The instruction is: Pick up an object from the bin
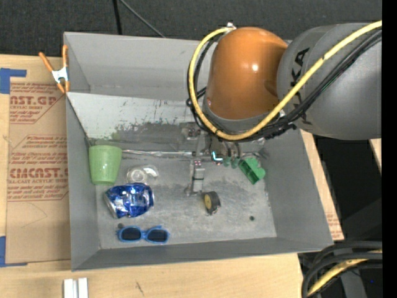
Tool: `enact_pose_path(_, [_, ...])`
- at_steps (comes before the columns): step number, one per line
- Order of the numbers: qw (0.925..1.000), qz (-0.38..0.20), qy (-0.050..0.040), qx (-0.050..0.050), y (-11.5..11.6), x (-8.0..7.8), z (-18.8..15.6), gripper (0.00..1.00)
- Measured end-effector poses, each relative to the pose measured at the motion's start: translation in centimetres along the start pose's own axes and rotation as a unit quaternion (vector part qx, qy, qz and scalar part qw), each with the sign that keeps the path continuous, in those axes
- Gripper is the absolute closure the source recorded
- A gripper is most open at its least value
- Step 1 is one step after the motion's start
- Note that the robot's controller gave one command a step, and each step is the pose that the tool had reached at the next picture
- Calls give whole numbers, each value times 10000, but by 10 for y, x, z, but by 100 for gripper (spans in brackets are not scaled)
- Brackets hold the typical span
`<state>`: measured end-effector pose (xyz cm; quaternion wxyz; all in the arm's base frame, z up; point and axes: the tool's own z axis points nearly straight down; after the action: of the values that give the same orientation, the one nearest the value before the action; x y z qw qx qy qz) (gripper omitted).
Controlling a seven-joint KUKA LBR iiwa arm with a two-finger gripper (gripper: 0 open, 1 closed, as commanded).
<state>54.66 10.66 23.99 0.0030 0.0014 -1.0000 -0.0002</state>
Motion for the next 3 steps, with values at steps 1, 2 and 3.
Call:
enact_pose_path(1, [9860,-1668,-7,3,44,-3,149,0])
enact_pose_path(2, [9541,-2994,-47,0,88,17,170,0])
enact_pose_path(3, [9546,-2979,-41,-4,87,17,170,100])
